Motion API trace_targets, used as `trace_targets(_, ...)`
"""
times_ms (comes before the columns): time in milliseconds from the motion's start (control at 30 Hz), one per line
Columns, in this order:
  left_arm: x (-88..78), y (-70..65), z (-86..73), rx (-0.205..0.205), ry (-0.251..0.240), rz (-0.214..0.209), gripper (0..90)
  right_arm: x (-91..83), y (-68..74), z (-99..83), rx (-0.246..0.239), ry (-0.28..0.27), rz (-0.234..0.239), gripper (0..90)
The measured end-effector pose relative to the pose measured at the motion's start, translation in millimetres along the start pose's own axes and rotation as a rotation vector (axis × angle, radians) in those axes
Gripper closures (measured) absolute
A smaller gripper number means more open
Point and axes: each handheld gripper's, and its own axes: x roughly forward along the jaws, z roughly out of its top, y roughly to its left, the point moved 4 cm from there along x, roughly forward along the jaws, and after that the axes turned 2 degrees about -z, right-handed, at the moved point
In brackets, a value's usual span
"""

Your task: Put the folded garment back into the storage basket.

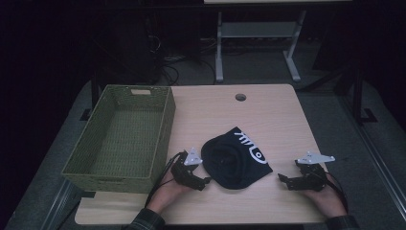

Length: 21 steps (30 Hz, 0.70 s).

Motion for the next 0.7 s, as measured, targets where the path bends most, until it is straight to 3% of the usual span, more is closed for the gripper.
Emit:
trace_targets(367,-7.8,-6.4,16.1,0.027,0.088,-0.014,13.0,-0.1,0.3,-0.1,0.004,0.003,0.001,9.5)
trace_targets(500,-13.3,-4.8,26.8,0.015,0.094,-0.036,13.3,-0.1,0.3,-0.1,0.003,0.003,0.001,9.5)
trace_targets(700,-16.7,-5.4,46.7,0.037,0.109,-0.056,13.5,-0.1,0.2,-0.1,0.002,0.004,0.002,9.4)
